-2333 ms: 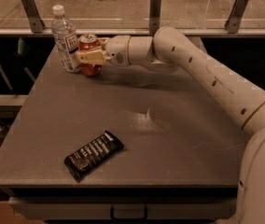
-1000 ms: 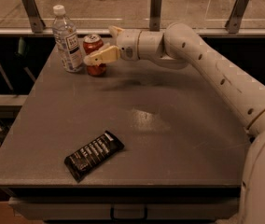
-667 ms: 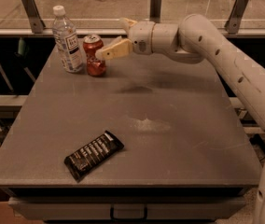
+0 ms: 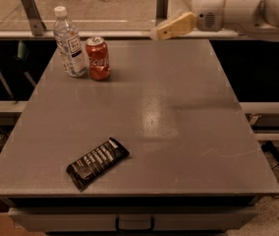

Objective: Move coke can near blue plastic bottle

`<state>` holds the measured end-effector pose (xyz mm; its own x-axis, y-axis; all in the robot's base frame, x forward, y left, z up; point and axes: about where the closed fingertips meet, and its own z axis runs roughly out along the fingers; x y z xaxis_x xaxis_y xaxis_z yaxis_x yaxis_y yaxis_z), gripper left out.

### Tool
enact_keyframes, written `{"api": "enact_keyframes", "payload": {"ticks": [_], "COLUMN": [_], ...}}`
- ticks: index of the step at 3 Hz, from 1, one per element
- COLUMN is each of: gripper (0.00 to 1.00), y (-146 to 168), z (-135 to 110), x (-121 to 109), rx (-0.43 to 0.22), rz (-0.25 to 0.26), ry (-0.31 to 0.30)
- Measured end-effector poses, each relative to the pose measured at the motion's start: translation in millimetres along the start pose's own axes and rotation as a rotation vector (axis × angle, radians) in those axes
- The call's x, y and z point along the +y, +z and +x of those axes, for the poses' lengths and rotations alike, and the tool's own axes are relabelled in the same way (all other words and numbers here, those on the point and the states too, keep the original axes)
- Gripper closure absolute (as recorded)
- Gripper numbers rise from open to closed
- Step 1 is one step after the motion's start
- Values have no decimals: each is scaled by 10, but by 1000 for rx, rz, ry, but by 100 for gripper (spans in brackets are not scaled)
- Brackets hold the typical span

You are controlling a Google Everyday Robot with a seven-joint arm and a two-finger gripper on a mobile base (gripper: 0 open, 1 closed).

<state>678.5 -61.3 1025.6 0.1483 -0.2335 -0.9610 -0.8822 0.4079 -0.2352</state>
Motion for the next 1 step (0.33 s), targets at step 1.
{"api": "enact_keyframes", "payload": {"ticks": [1], "gripper": [0], "y": [-130], "z": [-54], "x": [-18], "rx": [7], "rz": [13], "ry": [-12]}}
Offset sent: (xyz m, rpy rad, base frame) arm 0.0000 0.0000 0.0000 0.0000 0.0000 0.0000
